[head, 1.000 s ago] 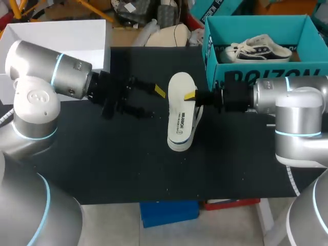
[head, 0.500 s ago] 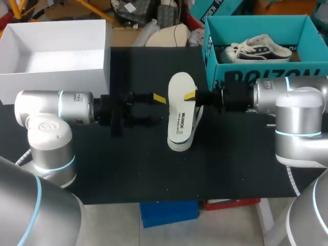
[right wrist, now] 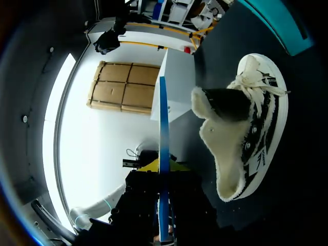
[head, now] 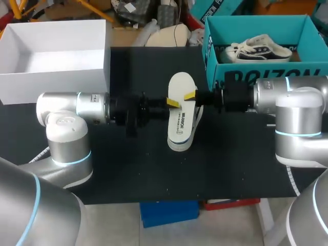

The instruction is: Take the shoe out of the shoebox, open the shoe tongue, remove and reinsert the insole, then place the shoe into the shoebox

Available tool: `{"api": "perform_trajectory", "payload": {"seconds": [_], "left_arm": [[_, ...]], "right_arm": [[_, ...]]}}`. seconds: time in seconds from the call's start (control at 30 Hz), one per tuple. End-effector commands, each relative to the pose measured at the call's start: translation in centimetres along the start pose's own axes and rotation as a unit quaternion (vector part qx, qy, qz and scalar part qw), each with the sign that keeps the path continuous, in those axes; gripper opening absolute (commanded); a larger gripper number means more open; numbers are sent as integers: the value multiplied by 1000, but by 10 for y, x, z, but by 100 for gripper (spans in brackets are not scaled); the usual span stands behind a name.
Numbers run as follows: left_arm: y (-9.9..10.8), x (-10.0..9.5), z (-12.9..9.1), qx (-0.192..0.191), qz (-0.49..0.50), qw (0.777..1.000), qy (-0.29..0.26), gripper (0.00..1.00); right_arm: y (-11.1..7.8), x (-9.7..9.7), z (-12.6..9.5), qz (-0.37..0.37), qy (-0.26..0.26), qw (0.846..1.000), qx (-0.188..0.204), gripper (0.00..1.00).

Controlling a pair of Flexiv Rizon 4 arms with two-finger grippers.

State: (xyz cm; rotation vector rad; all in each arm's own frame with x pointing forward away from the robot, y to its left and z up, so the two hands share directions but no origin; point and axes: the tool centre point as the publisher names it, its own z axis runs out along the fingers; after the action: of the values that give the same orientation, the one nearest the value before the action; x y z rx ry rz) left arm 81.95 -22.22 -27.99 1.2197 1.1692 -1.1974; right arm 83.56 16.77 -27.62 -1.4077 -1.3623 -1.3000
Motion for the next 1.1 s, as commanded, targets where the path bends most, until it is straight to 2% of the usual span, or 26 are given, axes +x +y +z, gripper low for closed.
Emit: {"api": "perform_trajectory", "payload": {"seconds": [0.03, 0.1, 0.2, 0.27, 0.33, 0.63, 0.77, 0.8, 0.83, 0.97, 1.03, 1.1], "left_arm": [[7, 6, 10, 3, 1, 1000, 0, 27], [9, 5, 10, 4, 0, 1000, -1, 26], [10, 3, 11, 5, 3, 1000, -3, 4], [11, 1, 12, 7, 6, 1000, -6, 5], [11, -1, 12, 7, 9, 1000, -11, 0], [10, -5, 15, 9, 16, 1000, -16, 0], [9, -8, 16, 0, 15, 1000, 13, 0], [8, -9, 15, -4, 12, 999, 31, 0], [7, -10, 13, -6, 9, 999, 50, 0], [-1, -12, 1, -14, 0, 992, 127, 0], [-5, -12, -7, -13, -20, 989, 148, 0], [-10, -12, -16, -14, -35, 986, 164, 0]], "right_arm": [[-1, 0, 1, 0, -1, 1000, -2, 0], [-1, 0, 1, 0, -1, 1000, -2, 0], [-1, 0, 1, 0, -1, 1000, -2, 0], [-1, 0, 1, 0, -1, 1000, -2, 0], [-1, 0, 1, 0, -1, 1000, -2, 0], [-1, 0, 1, 0, -1, 1000, -2, 0], [-1, 0, 1, 0, -1, 1000, -2, 0], [-1, 1, -2, -4, -1, 1000, -11, 45], [-2, 2, -5, -8, -4, 1000, -16, 100], [-8, 0, -20, -29, -67, 997, -31, 100], [-12, -2, -30, -36, -81, 995, -42, 100], [-16, -5, -40, -50, -116, 991, -48, 100]]}}
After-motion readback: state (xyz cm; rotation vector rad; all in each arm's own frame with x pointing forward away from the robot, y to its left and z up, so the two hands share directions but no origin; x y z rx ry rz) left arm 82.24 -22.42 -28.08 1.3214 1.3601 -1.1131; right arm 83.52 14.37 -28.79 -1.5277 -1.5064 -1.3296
